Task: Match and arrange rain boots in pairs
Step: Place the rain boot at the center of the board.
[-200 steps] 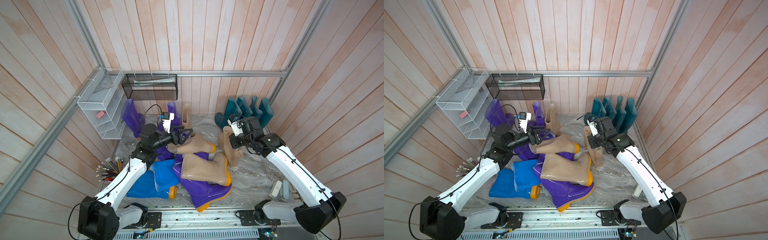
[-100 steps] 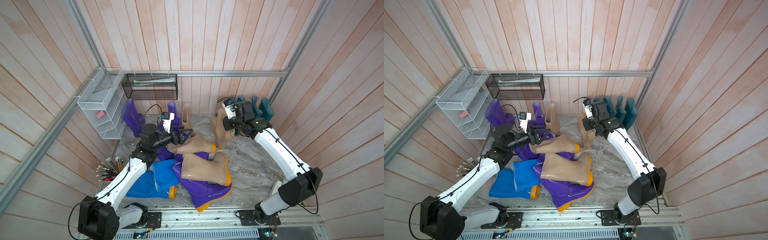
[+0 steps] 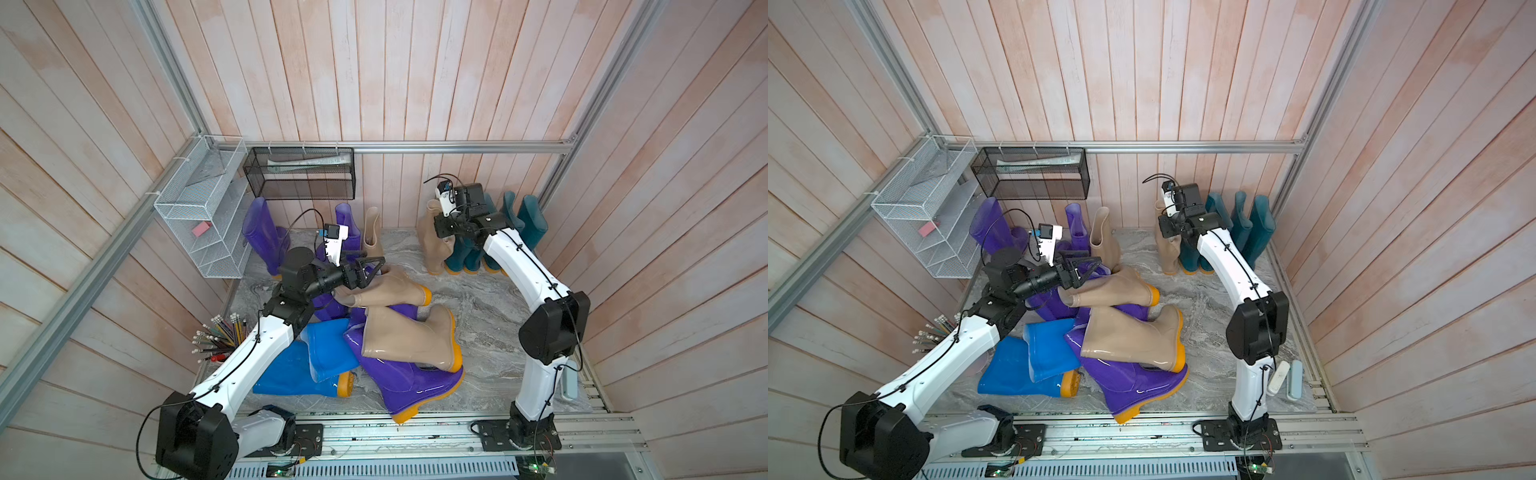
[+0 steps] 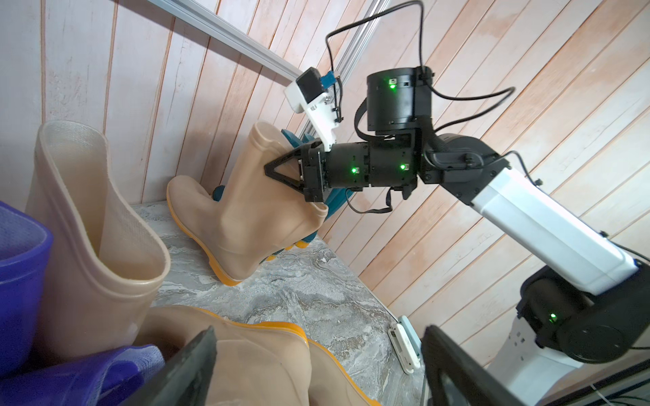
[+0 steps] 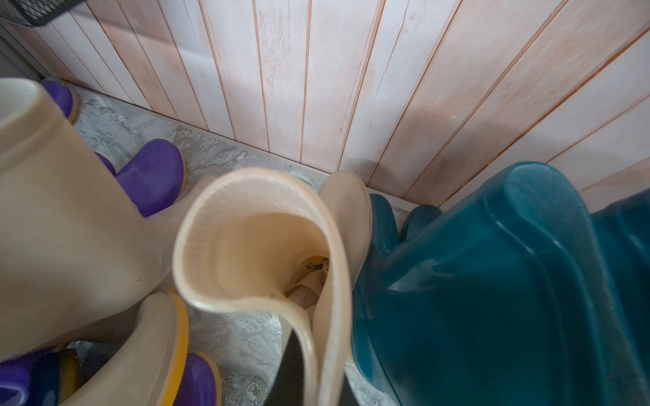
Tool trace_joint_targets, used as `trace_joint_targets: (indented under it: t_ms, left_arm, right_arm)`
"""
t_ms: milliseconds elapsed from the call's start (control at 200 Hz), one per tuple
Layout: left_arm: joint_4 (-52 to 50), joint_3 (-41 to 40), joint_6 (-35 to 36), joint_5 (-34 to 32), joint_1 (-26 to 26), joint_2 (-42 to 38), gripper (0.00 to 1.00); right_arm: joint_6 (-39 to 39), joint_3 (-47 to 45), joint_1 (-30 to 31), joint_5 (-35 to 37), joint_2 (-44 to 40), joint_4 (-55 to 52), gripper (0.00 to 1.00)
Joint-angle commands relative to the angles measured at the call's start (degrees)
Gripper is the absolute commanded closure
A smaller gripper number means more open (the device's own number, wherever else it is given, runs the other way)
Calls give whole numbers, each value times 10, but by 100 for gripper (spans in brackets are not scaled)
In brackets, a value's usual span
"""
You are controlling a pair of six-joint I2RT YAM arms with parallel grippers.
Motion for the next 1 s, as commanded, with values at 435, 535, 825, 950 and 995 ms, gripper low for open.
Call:
trace_joint_targets:
  t_ms: [435,535,825,950,995]
  left_arm:
    - [-6,13,8,0,3,10,6]
    - [-6,13,9,1,2,10,7]
    - [-6,13,8,1,3,10,6]
    - [-6,12,8,1,4,11,6]
    - [-6,11,9,1,3,10,6]
  right_arm:
    - [47,43,-16,-70,11,64,100]
    - [56,46,-21,-57,23,61,100]
    - [47,179,-33,-50,121,-41,100]
    - [49,197,-33,-58,140,-52,100]
    - [51,197,-32,-78,136,-51,100]
